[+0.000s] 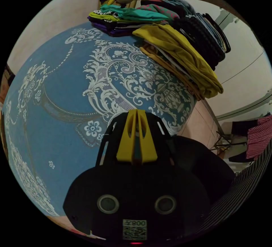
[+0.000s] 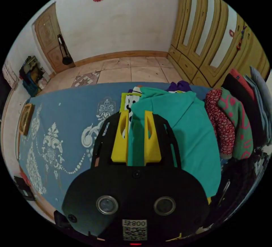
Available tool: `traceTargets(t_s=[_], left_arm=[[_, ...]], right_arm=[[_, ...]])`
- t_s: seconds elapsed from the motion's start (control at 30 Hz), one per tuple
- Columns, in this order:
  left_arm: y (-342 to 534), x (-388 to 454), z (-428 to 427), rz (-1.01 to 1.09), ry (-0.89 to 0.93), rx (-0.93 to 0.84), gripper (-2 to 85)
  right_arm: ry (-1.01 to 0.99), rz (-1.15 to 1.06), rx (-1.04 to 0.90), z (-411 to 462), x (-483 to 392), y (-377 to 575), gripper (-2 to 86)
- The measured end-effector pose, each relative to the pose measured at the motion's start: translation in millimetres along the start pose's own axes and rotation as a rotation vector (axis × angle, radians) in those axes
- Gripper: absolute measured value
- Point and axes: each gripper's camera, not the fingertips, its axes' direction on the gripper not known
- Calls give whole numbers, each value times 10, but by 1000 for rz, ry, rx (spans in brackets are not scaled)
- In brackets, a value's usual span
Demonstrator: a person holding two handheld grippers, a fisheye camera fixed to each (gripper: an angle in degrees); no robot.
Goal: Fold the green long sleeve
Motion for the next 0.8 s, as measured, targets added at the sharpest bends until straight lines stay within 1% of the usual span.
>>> traceTargets(t_s=[0.03, 0.2, 0.27, 0.37, 0.47, 0.6, 0.8], left_arm=[[33, -8, -69, -4, 1, 3, 2], [164, -62, -349, -25, 26, 16, 2], [224, -47, -498, -6, 9, 20, 2], [296, -69, -683, -22, 19, 25, 2], [369, -78, -876, -20, 21, 34, 3], [449, -73, -1109, -17, 12, 45, 3], [543, -104, -1511, -13, 30, 41, 3]], right_arm=[[46, -4, -13, 116, -64, -10, 87], [117, -11, -55, 484, -242, 51, 68], [130, -7, -69, 578, -282, 100, 47], [99, 12, -54, 650, -296, 235, 18], [16, 60, -34, 657, -240, 432, 10], [-165, 151, 29, 545, -83, 859, 5], [-418, 174, 82, 204, 43, 1680, 3]])
